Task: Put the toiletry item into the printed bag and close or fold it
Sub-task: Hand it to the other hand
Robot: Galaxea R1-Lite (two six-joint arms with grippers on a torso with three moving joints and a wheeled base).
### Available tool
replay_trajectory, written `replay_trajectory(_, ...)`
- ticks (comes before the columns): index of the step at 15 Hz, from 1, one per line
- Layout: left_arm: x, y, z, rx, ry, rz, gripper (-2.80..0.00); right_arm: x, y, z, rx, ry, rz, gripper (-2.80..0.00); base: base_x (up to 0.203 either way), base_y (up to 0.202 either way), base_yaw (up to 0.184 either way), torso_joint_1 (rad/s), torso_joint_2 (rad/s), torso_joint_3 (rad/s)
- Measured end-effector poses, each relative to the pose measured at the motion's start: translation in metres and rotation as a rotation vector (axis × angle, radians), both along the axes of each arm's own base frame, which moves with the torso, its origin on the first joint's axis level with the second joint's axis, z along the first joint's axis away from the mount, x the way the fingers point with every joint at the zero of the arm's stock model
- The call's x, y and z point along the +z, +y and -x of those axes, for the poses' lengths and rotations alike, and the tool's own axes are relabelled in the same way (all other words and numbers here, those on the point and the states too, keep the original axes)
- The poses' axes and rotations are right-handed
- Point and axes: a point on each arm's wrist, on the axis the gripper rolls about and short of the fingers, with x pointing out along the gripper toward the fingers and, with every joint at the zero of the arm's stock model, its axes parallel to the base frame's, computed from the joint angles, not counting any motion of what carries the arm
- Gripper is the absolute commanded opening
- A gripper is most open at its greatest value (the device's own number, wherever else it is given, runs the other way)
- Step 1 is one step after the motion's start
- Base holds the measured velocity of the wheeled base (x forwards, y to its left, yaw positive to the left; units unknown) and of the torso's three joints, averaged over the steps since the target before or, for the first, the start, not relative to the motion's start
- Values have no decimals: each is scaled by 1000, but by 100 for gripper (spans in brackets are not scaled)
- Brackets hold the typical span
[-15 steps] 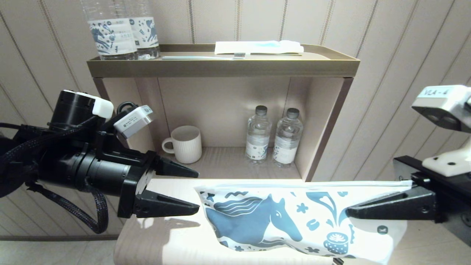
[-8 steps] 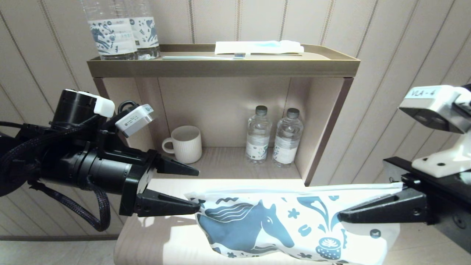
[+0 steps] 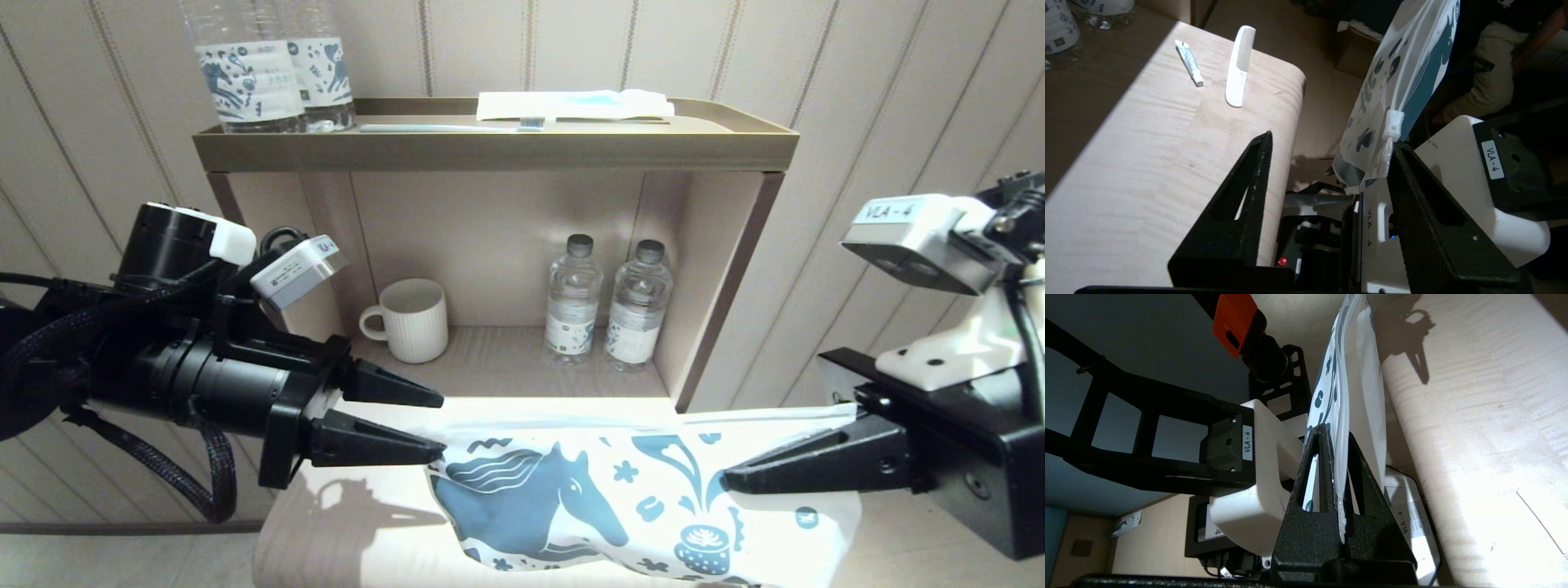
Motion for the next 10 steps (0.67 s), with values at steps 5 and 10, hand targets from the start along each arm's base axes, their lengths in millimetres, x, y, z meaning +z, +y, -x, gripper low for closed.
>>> replay_trajectory(5, -2, 0, 1, -19, -13, 4, -280, -2, 4, -5, 8, 14, 6, -280, 0, 0, 0, 0, 0, 0)
replay_trajectory(10, -3, 0, 1, -20, -11, 3, -280, -5, 9, -9, 23, 27, 13, -280, 0, 0, 0, 0, 0, 0)
